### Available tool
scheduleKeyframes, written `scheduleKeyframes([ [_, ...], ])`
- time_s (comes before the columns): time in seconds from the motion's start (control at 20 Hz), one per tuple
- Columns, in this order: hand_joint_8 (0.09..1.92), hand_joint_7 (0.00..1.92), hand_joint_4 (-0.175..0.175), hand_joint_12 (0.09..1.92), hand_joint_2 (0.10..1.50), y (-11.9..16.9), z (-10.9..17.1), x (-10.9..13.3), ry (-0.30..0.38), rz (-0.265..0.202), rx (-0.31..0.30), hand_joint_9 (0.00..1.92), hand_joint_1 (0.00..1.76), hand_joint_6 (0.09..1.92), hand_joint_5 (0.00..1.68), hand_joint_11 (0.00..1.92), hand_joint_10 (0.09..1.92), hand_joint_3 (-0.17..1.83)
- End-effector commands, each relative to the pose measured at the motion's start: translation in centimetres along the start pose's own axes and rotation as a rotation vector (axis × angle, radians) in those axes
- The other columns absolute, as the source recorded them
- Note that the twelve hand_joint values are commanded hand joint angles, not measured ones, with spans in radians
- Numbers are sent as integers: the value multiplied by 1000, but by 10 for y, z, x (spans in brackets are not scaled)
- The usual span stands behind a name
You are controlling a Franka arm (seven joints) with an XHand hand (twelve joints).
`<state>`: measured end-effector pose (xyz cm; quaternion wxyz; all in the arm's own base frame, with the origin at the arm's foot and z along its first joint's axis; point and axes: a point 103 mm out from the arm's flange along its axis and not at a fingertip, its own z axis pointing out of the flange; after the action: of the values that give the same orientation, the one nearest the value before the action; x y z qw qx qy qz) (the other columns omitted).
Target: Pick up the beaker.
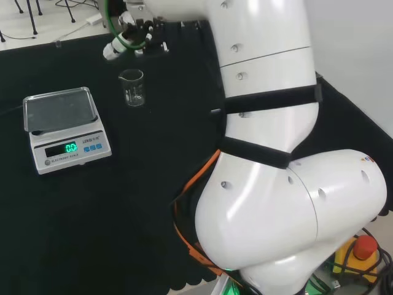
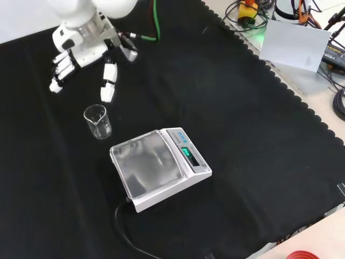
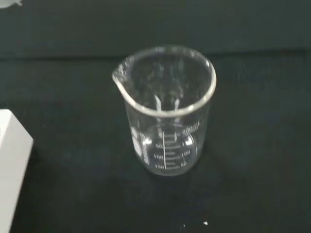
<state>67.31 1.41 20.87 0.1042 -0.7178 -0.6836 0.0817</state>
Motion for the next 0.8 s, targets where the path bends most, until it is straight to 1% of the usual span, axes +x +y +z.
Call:
scheduleKeyframes([
  [0.05, 649, 46, 41, 1401, 649, 7, 43, -5, -13, -4, 125, 172, 464, 87, 78, 0, 860, 81],
  [0.35, 643, 31, 47, 1388, 634, 5, 57, 5, -32, -14, 167, 158, 441, 87, 60, 0, 861, 68],
  [0.55, 638, 20, 52, 1378, 625, 6, 62, 12, -30, -19, 179, 142, 421, 87, 46, 0, 861, 59],
  [0.8, 634, 14, 56, 1371, 622, 16, 77, 22, -53, -24, 200, 130, 415, 87, 34, 0, 862, 54],
])
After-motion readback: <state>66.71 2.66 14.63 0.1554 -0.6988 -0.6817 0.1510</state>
